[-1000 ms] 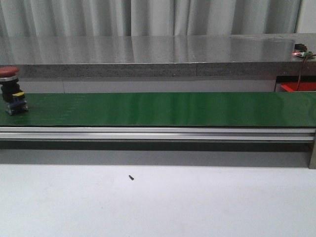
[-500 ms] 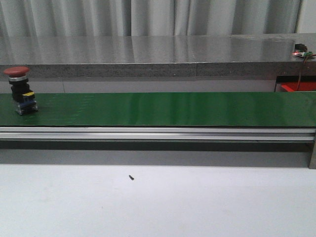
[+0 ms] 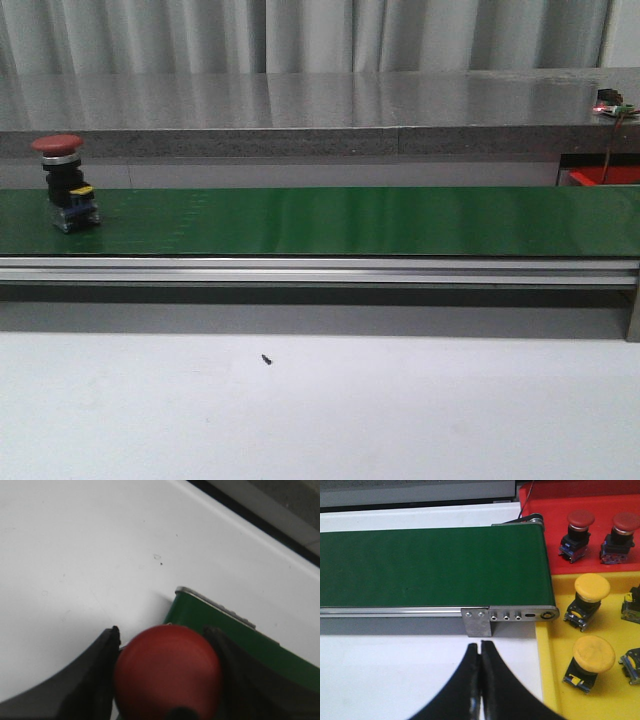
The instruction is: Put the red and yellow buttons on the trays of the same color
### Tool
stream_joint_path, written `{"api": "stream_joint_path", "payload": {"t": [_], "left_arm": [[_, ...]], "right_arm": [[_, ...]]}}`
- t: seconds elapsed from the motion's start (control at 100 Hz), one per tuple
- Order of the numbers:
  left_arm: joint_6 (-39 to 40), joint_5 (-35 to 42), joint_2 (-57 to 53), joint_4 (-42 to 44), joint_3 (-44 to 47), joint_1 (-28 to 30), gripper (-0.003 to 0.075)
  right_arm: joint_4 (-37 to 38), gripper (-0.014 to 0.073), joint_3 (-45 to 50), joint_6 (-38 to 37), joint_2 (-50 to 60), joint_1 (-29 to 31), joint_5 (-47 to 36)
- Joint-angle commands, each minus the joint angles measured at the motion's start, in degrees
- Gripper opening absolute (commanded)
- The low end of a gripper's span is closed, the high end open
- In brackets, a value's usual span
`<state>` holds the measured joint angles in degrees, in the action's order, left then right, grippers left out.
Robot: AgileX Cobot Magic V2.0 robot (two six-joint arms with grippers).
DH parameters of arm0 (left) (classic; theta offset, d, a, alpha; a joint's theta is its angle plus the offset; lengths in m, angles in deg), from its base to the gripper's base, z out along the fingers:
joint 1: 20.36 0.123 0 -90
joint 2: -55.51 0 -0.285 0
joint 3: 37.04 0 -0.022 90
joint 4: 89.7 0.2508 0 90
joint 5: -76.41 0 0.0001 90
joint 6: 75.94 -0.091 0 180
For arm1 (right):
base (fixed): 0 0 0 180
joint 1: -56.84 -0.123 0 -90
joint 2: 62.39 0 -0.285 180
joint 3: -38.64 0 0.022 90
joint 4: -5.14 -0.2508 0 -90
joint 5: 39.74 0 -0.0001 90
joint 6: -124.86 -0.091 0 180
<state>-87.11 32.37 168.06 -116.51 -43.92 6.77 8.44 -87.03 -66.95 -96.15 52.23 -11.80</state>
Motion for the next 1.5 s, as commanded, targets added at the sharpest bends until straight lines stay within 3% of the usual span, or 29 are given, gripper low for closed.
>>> {"api": "stream_joint_path", "payload": {"t": [0.0,0.31,0.6,0.76,0.95,1.03,1.49], "left_arm": [[-1.0,-0.1,-3.6,0.9,-1.7,-1.5,0.0218],[-1.9,-0.5,-3.6,9.2,-1.6,-7.0,0.0218],[-1.9,-3.0,-1.7,8.7,-1.5,-7.5,0.023],[-1.9,-3.9,-1.6,8.3,-1.4,-7.5,0.0309],[-3.4,-4.1,-1.6,7.8,-1.4,-7.5,0.0512],[-3.5,-4.1,-1.6,7.3,-1.4,-7.5,0.0557],[-11.0,-4.0,-10.1,-0.8,-1.0,-7.5,0.054]], "right_arm": [[0.4,-0.0122,-1.4,0.4,0.0,-0.1,-4.2],[0.4,-0.0122,-1.4,0.4,0.0,-0.1,-4.2],[0.4,-0.0122,-1.4,0.4,0.0,-0.1,-4.2],[0.4,-0.0122,-1.4,0.4,0.0,-0.1,-4.2],[0.4,-0.0122,-1.4,0.4,0.0,-0.1,-4.2],[0.4,-0.0122,-1.4,0.4,0.0,-0.1,-4.2],[0.4,-0.0122,-1.4,0.4,0.0,-0.1,-4.2]]}}
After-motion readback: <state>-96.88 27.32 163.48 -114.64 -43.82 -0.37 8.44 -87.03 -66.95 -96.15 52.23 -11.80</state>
